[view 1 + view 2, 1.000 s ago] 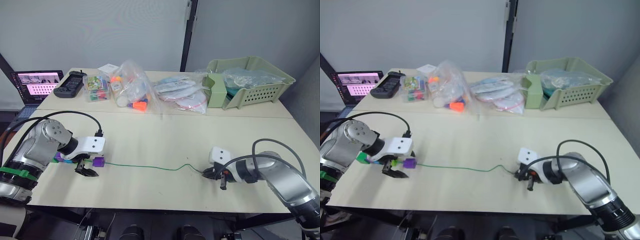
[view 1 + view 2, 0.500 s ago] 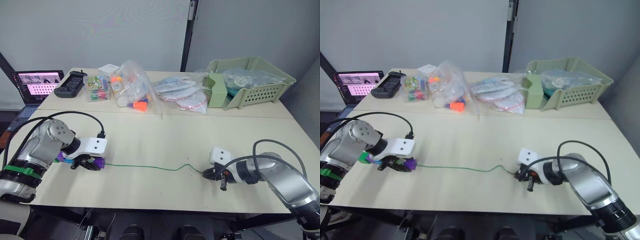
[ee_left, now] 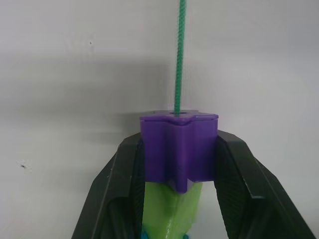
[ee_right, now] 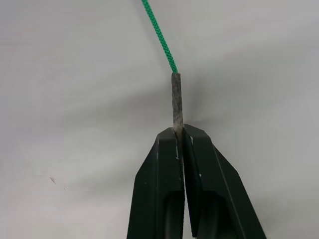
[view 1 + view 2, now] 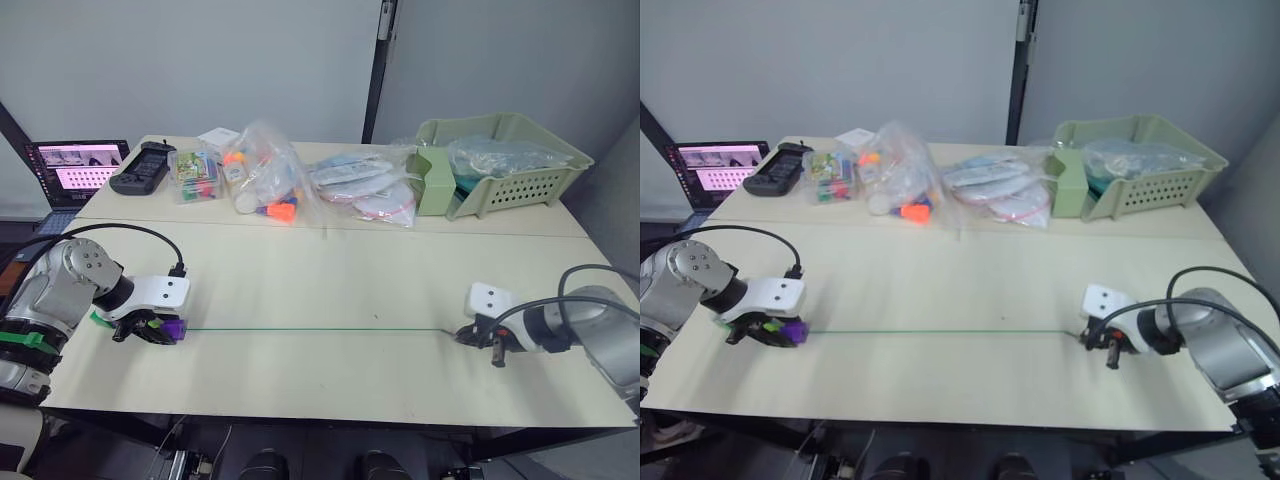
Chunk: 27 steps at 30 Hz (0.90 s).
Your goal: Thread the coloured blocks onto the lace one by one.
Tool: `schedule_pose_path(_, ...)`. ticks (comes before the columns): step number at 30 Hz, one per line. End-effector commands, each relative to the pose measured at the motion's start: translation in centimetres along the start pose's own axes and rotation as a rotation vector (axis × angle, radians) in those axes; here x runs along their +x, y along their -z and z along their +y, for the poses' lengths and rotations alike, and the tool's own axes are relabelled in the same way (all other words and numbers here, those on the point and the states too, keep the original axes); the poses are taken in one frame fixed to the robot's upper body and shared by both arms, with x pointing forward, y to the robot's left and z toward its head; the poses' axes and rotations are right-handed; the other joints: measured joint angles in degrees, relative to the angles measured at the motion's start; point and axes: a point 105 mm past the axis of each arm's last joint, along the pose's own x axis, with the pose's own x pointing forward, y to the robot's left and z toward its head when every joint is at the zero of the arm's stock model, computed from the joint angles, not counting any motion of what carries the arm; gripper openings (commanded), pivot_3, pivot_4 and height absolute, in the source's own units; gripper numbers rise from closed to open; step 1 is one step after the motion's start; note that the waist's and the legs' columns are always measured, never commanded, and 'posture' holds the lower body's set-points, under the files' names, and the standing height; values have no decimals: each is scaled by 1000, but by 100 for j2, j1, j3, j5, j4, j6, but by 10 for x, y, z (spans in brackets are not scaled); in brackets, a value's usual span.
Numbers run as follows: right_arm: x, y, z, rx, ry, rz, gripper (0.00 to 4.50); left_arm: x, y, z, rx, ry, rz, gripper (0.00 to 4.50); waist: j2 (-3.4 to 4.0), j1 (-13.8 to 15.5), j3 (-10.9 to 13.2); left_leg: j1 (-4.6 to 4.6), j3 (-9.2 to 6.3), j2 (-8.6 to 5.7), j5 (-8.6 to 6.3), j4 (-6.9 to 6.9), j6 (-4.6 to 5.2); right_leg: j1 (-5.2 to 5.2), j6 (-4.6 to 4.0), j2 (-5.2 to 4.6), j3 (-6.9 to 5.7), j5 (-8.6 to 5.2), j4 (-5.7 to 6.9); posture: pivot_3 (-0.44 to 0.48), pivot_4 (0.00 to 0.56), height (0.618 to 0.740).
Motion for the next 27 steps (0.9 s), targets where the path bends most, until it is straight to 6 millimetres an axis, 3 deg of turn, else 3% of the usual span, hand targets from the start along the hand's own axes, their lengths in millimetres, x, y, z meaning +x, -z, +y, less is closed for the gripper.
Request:
schedule_pose_path(1, -17, 7, -19, -63, 68, 26, 0, -13, 6, 2, -14, -40, 6, 1381, 0, -6, 0, 0, 0, 0, 0, 0, 0, 0, 0, 0, 0, 0, 0, 0, 150, 733)
schedule_pose_path(5, -12, 9, -21, -76, 59, 20, 0, -13, 5, 4, -17, -50, 0, 1381, 0, -8, 0, 1, 1, 0, 0, -1, 0, -2, 0, 0, 1, 0, 2, 0, 150, 733)
schedule_pose_path(13, 8, -6, -3, -87, -14, -40, 0, -8, -4, 4, -8, -61, -44, 1381, 0, -7, 0, 1, 1, -1, 0, 0, 0, 0, 0, -1, 3, 0, 6, 0, 150, 733)
schedule_pose_path(25, 12, -14, 3, -45, -33, -55, 0, -9, -10, 1, -18, -56, -77, 1381, 0, -3, 0, 1, 0, -2, 0, 1, 0, 0, 0, -1, 3, 0, 8, 0, 150, 733)
schedule_pose_path(27, 11, -17, 2, -43, -32, -69, 684, -12, -13, 1, -21, -62, -92, 2447, 0, -1, 0, 1, 0, -2, 0, 1, 0, 0, 0, -1, 2, 0, 7, 0, 150, 733)
